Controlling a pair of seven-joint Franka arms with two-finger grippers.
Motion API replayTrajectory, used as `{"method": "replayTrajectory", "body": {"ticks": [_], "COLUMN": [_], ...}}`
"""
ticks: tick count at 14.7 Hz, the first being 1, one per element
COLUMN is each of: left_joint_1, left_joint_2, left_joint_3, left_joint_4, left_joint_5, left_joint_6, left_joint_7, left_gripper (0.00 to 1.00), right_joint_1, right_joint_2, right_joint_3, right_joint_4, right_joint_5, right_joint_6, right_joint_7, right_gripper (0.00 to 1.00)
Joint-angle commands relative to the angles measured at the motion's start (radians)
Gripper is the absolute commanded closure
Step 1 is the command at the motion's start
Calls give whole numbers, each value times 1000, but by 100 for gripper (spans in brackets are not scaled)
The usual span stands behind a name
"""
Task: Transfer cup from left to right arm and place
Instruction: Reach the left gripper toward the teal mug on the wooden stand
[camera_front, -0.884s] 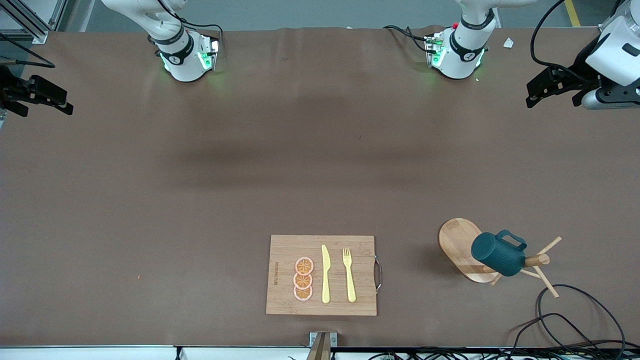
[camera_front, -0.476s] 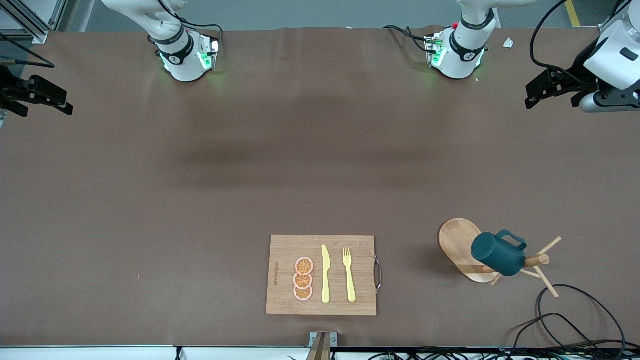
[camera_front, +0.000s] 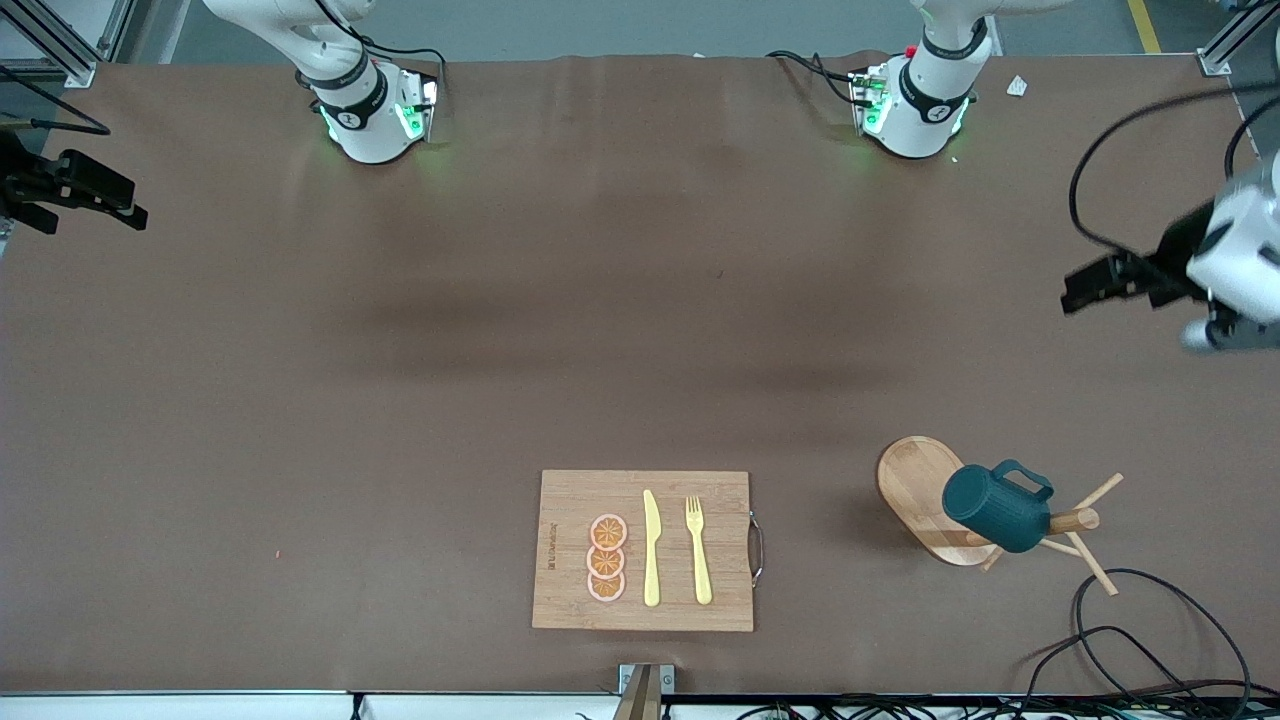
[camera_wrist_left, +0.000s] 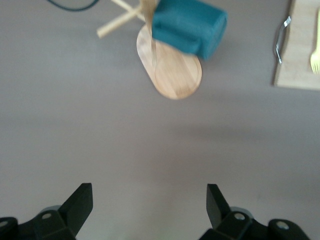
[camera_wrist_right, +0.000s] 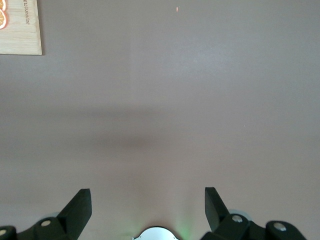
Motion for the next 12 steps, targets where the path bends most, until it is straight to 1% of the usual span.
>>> {"method": "replayTrajectory", "body": {"ticks": [1, 4, 6, 7, 9, 12], "left_joint_1": [2, 2, -4, -5, -13, -16], "left_joint_2": [109, 175, 231, 247, 272, 316], "left_joint_3": [1, 3, 4, 3, 4, 0], "left_joint_4": [78, 100, 161, 176, 175, 175], "left_joint_5": [-12, -12, -12, -12, -12, -12], "left_joint_6": [97, 206, 245, 269, 365, 444], "left_joint_7": [-6, -29, -115, -146, -184, -297], "left_gripper": [0, 0, 0, 0, 0, 1], "right_joint_1": [-6, -6, -6, -6, -6, -4], "right_joint_2": [-29, -29, -29, -29, -29, -29], "right_joint_3": [2, 2, 3, 3, 3, 3], "right_joint_4": [-24, -22, -22, -22, -22, -21], "right_joint_5": [15, 15, 14, 14, 12, 9], "right_joint_6": [6, 6, 0, 2, 0, 0], "right_joint_7": [-7, -7, -9, -7, -9, -9], "right_gripper": [0, 0, 0, 0, 0, 0]}}
